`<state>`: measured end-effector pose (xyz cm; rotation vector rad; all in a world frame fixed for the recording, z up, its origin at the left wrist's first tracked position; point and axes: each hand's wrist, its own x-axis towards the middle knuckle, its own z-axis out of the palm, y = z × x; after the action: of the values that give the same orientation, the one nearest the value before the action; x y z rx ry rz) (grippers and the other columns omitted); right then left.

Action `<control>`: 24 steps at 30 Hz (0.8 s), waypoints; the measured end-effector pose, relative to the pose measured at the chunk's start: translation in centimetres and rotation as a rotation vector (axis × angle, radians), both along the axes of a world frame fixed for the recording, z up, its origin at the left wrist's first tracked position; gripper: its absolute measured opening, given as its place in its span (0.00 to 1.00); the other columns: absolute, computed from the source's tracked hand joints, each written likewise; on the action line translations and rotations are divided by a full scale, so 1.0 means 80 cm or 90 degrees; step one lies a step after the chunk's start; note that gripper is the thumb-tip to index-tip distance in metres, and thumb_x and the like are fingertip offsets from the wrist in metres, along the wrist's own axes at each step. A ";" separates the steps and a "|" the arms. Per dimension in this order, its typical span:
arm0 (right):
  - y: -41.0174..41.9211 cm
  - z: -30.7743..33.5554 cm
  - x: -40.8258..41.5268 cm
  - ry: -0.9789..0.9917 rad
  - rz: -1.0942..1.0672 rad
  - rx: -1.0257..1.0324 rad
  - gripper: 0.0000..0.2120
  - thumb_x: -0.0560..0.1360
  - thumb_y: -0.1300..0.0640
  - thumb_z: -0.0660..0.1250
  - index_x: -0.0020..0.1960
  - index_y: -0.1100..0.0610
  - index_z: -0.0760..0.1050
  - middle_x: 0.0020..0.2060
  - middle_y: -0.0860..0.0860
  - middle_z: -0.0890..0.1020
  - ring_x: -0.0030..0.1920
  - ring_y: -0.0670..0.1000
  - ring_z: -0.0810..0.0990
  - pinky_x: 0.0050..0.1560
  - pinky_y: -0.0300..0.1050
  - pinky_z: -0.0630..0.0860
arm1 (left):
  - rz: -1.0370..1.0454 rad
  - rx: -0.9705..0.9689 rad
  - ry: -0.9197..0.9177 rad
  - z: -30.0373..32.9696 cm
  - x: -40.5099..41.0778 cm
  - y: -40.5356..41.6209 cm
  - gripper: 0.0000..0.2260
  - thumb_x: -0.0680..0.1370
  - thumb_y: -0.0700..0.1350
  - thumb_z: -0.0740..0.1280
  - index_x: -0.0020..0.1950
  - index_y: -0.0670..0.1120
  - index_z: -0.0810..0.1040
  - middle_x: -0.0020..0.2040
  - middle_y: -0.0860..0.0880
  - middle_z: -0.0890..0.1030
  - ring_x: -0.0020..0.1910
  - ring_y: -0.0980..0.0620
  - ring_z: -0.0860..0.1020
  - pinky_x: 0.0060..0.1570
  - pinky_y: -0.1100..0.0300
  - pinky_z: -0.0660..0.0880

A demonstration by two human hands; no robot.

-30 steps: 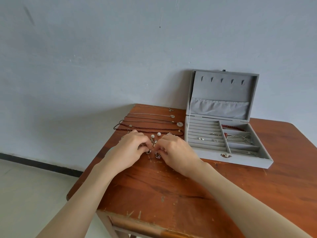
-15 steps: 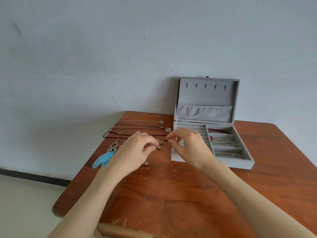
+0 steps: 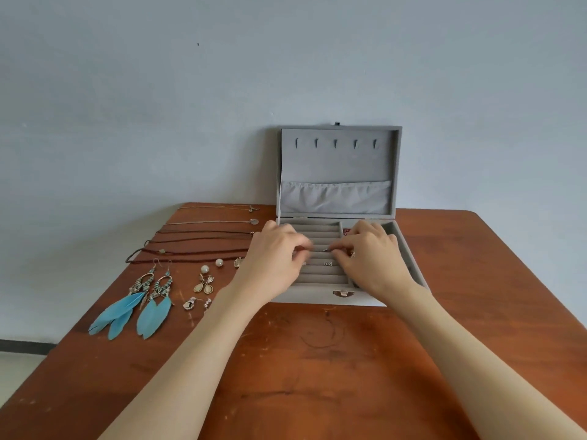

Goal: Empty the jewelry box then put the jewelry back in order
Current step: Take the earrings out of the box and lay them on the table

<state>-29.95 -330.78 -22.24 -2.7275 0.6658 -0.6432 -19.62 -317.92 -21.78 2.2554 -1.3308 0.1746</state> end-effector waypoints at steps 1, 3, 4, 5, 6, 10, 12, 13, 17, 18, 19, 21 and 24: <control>0.000 -0.002 0.000 0.013 0.003 -0.020 0.11 0.77 0.52 0.62 0.54 0.48 0.81 0.50 0.51 0.75 0.56 0.54 0.70 0.52 0.49 0.63 | 0.001 0.037 -0.003 0.000 0.001 -0.007 0.11 0.78 0.47 0.63 0.59 0.50 0.78 0.55 0.50 0.77 0.56 0.49 0.67 0.56 0.52 0.66; 0.000 -0.003 -0.002 0.015 0.003 -0.033 0.11 0.77 0.52 0.61 0.55 0.47 0.80 0.49 0.51 0.74 0.55 0.54 0.69 0.52 0.48 0.62 | -0.003 0.086 -0.006 -0.001 0.001 -0.018 0.13 0.79 0.49 0.61 0.61 0.52 0.77 0.56 0.49 0.75 0.58 0.48 0.66 0.57 0.50 0.66; 0.000 -0.003 -0.002 0.012 0.003 -0.027 0.11 0.77 0.52 0.61 0.55 0.47 0.80 0.49 0.51 0.74 0.55 0.54 0.69 0.53 0.48 0.62 | -0.005 0.094 -0.006 -0.002 0.001 -0.021 0.12 0.79 0.48 0.61 0.61 0.53 0.77 0.55 0.49 0.75 0.58 0.47 0.66 0.57 0.49 0.66; -0.001 -0.003 -0.002 0.011 0.003 -0.015 0.11 0.77 0.53 0.61 0.55 0.47 0.80 0.49 0.50 0.74 0.55 0.53 0.69 0.53 0.48 0.62 | -0.005 0.094 -0.008 -0.002 0.001 -0.024 0.12 0.79 0.48 0.60 0.61 0.54 0.77 0.55 0.49 0.75 0.58 0.47 0.66 0.57 0.49 0.66; -0.001 -0.002 -0.001 0.013 0.002 0.000 0.11 0.76 0.53 0.62 0.55 0.48 0.80 0.50 0.50 0.75 0.56 0.53 0.70 0.54 0.48 0.62 | -0.006 0.092 -0.010 -0.002 0.000 -0.025 0.12 0.79 0.48 0.60 0.61 0.54 0.77 0.54 0.50 0.75 0.58 0.47 0.66 0.56 0.49 0.66; -0.004 0.001 0.003 0.023 0.003 0.097 0.09 0.75 0.55 0.63 0.52 0.50 0.80 0.47 0.49 0.73 0.57 0.54 0.70 0.57 0.51 0.64 | -0.011 0.069 -0.010 -0.001 -0.002 -0.027 0.11 0.78 0.46 0.62 0.58 0.55 0.79 0.53 0.51 0.77 0.57 0.48 0.66 0.57 0.49 0.65; -0.005 0.003 0.005 0.031 0.005 0.145 0.08 0.74 0.55 0.63 0.50 0.51 0.79 0.45 0.48 0.72 0.57 0.54 0.71 0.58 0.52 0.65 | -0.008 0.064 0.009 0.002 -0.002 -0.030 0.10 0.78 0.46 0.63 0.56 0.53 0.80 0.53 0.51 0.77 0.57 0.48 0.67 0.58 0.48 0.65; -0.006 0.004 0.006 0.034 0.006 0.159 0.07 0.74 0.56 0.64 0.49 0.51 0.79 0.45 0.48 0.73 0.57 0.54 0.72 0.57 0.53 0.67 | -0.005 0.068 0.017 0.003 -0.002 -0.032 0.09 0.77 0.46 0.64 0.55 0.52 0.80 0.53 0.51 0.77 0.58 0.48 0.67 0.58 0.49 0.65; -0.006 0.005 0.007 0.035 0.005 0.168 0.05 0.74 0.55 0.64 0.46 0.52 0.78 0.43 0.47 0.72 0.55 0.54 0.72 0.56 0.53 0.66 | 0.004 0.089 0.072 0.009 0.000 -0.039 0.06 0.76 0.48 0.66 0.51 0.50 0.79 0.49 0.50 0.77 0.57 0.48 0.67 0.58 0.50 0.67; -0.006 0.004 0.007 0.034 0.005 0.164 0.04 0.74 0.55 0.64 0.45 0.52 0.78 0.43 0.46 0.71 0.55 0.53 0.72 0.56 0.52 0.66 | 0.006 0.088 0.100 0.010 0.000 -0.040 0.05 0.75 0.48 0.67 0.49 0.50 0.79 0.48 0.50 0.76 0.57 0.48 0.68 0.58 0.50 0.68; -0.006 0.003 0.007 0.031 0.003 0.160 0.04 0.74 0.55 0.64 0.45 0.51 0.78 0.43 0.46 0.71 0.55 0.53 0.72 0.55 0.52 0.65 | 0.007 0.085 0.121 0.011 0.000 -0.041 0.04 0.75 0.48 0.68 0.47 0.50 0.78 0.46 0.51 0.76 0.56 0.49 0.69 0.57 0.50 0.69; -0.006 0.002 0.007 0.026 -0.002 0.152 0.04 0.74 0.54 0.64 0.46 0.51 0.78 0.43 0.46 0.71 0.55 0.53 0.72 0.55 0.52 0.65 | 0.013 0.082 0.138 0.013 0.000 -0.043 0.03 0.74 0.48 0.69 0.44 0.51 0.77 0.45 0.50 0.77 0.54 0.49 0.71 0.55 0.50 0.71; -0.006 0.002 0.006 0.016 -0.013 0.152 0.05 0.74 0.53 0.64 0.47 0.51 0.79 0.43 0.46 0.72 0.55 0.53 0.72 0.55 0.52 0.65 | 0.024 0.087 0.142 0.014 -0.002 -0.044 0.04 0.73 0.49 0.69 0.41 0.52 0.76 0.44 0.50 0.78 0.53 0.48 0.73 0.55 0.49 0.71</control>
<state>-29.50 -331.25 -22.09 -2.5147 0.7267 -0.4998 -19.79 -321.46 -20.63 2.3345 -1.2150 -0.1548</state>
